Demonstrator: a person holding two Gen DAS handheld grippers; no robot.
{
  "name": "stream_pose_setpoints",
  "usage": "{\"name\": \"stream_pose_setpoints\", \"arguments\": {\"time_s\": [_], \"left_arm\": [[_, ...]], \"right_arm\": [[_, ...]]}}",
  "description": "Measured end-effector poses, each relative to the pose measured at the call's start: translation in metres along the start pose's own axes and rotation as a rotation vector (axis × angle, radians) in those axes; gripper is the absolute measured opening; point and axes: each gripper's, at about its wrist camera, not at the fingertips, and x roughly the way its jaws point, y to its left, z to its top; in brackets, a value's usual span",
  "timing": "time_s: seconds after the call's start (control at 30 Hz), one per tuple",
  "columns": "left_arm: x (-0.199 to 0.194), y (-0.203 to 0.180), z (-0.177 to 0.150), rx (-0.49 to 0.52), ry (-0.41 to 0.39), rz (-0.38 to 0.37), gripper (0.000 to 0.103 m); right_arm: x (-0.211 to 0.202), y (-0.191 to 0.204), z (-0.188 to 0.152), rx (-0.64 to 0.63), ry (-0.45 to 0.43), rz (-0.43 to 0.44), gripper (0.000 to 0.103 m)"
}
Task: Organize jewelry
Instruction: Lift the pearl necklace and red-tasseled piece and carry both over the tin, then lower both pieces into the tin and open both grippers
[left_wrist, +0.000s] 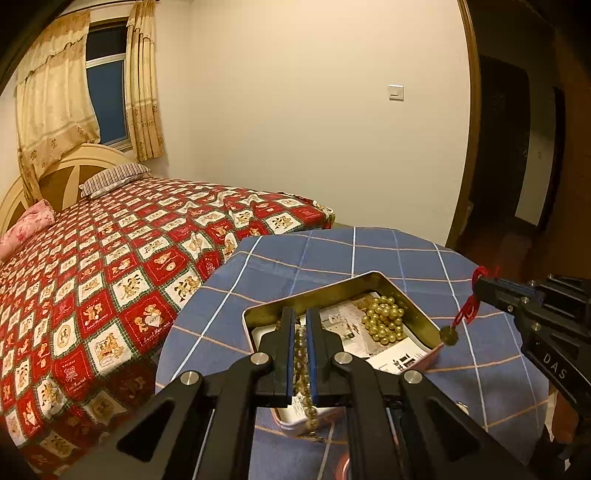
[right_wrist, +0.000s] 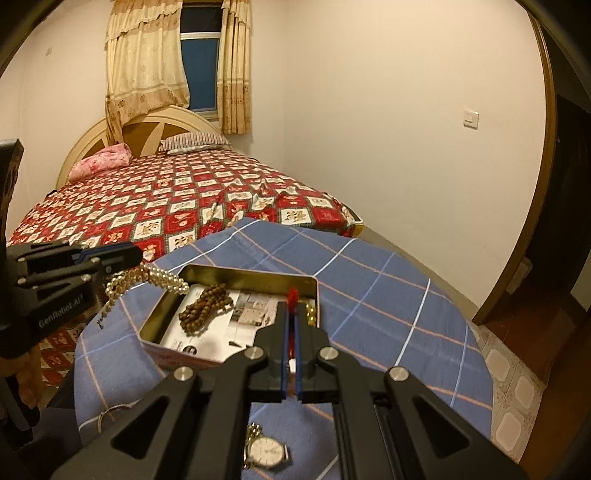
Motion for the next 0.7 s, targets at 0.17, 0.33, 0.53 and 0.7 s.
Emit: {"name": "stream_pose_setpoints", "arguments": {"time_s": [0.17,0.33,0.53,0.7], "left_arm": [[0.010,-0.001,0.003,0.008,0.010,0.007,0.005],[0.022,-0.003,0.005,0.020,0.022,0.014,0.005],[0.036,-0.003,0.008,0.015,0.031,0.023,0.005],[0.053,-0.002,0.008,0.009,0.051,0.026,0.005]], "right_arm": [[0.010,-0.002,0.007,-0.006,-0.001,-0.001,0.004],[0.018,-0.002,0.013,-0.013,0.002,0.001,0.004],[0.034,-0.002,0.020,-0.024,0.012,0.005,0.004],[0.053,0.001,0.022,-0.037,0.033,0.023,0.004]]}}
